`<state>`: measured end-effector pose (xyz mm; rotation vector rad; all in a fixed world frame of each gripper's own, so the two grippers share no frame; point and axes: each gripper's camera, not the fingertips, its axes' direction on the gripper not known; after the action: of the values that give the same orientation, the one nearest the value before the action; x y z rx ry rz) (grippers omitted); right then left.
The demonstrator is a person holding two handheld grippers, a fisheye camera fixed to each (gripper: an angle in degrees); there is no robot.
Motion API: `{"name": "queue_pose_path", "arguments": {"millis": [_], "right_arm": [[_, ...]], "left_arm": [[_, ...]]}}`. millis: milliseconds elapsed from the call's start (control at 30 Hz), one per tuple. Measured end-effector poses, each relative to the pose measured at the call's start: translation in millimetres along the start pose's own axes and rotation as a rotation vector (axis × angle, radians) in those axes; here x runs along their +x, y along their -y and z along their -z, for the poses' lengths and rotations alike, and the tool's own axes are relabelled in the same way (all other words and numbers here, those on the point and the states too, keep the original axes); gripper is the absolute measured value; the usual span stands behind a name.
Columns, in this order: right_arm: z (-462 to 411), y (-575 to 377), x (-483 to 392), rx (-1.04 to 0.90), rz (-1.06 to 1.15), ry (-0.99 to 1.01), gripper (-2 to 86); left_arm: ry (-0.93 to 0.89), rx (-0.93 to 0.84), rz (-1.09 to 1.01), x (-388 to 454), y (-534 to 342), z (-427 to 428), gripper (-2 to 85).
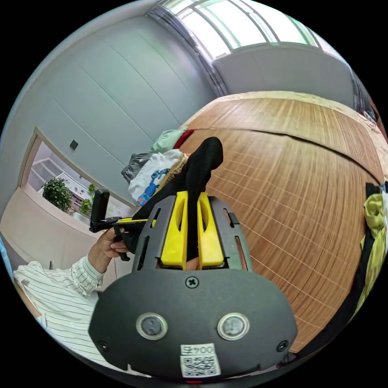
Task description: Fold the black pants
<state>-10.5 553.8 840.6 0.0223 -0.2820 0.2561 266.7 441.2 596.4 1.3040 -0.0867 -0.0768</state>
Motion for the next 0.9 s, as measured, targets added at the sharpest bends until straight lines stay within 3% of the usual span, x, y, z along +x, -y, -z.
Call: {"name": "queue_pose_path", "arguments": {"millis": [267, 633, 700, 767, 833, 900], "right_arm": [[-116, 106, -171, 0.056, 0.154, 0.126, 4.4], [-339, 245, -334, 0.106, 0.125, 0.311, 5.5], [-387, 259, -348, -0.003, 0.123, 0.315, 6.2], [-439, 263, -350, -0.228, 0.104, 0.250, 7.2], [-440, 254, -339, -0.193, 0.117, 0.246, 6.9], [-425, 243, -319, -0.165, 0.146, 0.253, 5.9]], "left_arm": [[0.243, 0.166, -0.012, -19, 25, 195, 7.9], [0.710, 0.293, 0.106, -128, 135, 402, 8.0], [0.785, 0.247, 0.160, -166, 156, 405, 8.0], [0.829, 0.169, 0.246, -211, 167, 400, 8.1], [0.944, -0.004, 0.348, -262, 167, 378, 8.5], [0.976, -0.040, 0.357, -274, 161, 378, 8.8]]}}
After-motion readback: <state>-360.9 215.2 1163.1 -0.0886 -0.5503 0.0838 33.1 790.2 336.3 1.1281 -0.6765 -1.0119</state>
